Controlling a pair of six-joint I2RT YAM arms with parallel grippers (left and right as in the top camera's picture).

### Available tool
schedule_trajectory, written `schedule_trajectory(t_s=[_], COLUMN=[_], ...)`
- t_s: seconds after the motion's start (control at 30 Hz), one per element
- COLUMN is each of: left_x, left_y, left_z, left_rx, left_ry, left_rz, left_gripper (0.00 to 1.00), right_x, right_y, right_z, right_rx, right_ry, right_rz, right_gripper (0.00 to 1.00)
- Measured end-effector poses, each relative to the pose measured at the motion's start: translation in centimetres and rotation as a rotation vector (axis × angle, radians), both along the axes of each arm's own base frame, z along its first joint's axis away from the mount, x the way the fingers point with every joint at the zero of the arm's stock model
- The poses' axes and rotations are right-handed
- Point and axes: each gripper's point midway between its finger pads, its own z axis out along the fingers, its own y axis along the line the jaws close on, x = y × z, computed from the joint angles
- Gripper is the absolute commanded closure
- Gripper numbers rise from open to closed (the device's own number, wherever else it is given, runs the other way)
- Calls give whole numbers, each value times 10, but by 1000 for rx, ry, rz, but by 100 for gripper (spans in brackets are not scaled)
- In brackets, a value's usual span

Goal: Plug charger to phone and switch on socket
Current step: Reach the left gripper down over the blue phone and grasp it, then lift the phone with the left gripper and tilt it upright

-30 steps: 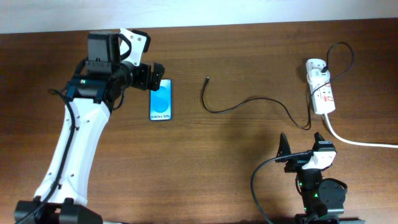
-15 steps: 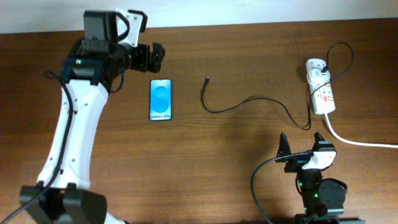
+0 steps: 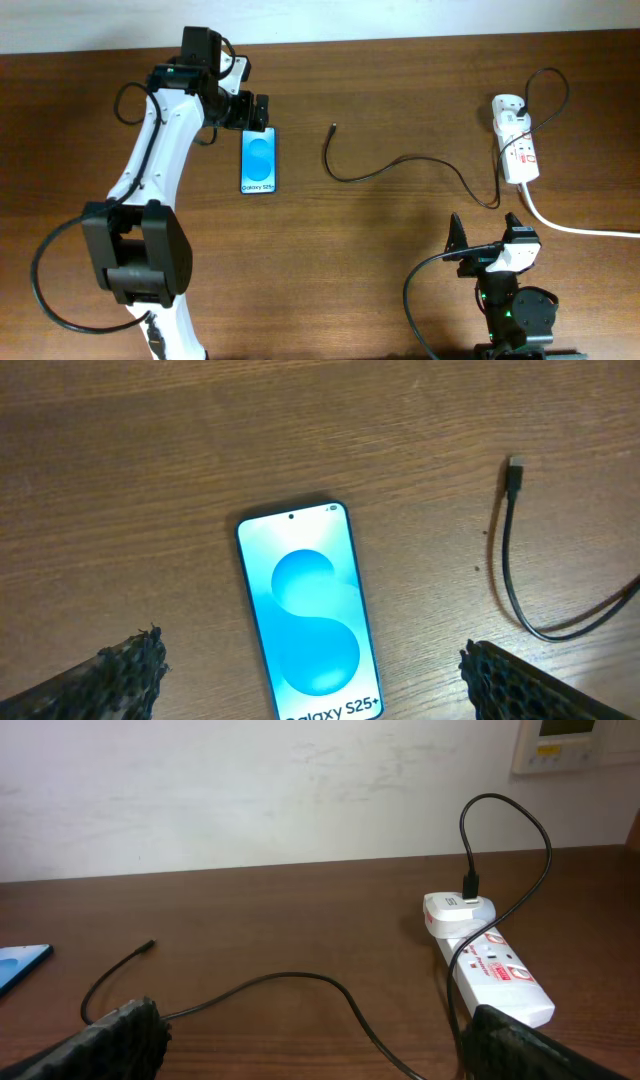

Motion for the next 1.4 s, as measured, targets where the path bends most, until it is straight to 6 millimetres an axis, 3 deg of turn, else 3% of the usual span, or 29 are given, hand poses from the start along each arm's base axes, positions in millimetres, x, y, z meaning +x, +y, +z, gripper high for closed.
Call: schedule_trajectory(t_s=[0.33, 0.47, 0.6, 0.73, 0.87, 1.2, 1.3, 1.4], left_x=[-8, -15, -22, -22, -28, -30, -30, -28], left_y=[-14, -23, -14, -9, -10, -12, -12, -14], left_z=[-65, -81, -112, -114, -129, -129, -128, -124], left_rx=[73, 91, 151, 177, 194, 189, 186, 181], left_ry=[147, 191, 265, 268, 307, 314, 316, 327], left_rz=[48, 47, 99, 132, 125, 128, 131, 135], left_gripper=[1, 1, 1, 1, 0, 12, 26, 25], right_x=[0, 0, 0, 0, 0, 0, 0, 0], right_y=[0, 0, 0, 0, 0, 0, 0, 0], right_z=[0, 0, 0, 0, 0, 0, 0, 0], right_rx=[0, 0, -1, 0, 0, 0, 0, 0], right_ry=[0, 0, 0, 0, 0, 0, 0, 0], right_rz=[0, 0, 0, 0, 0, 0, 0, 0], right_gripper=[2, 2, 2, 2, 2, 1, 2, 2])
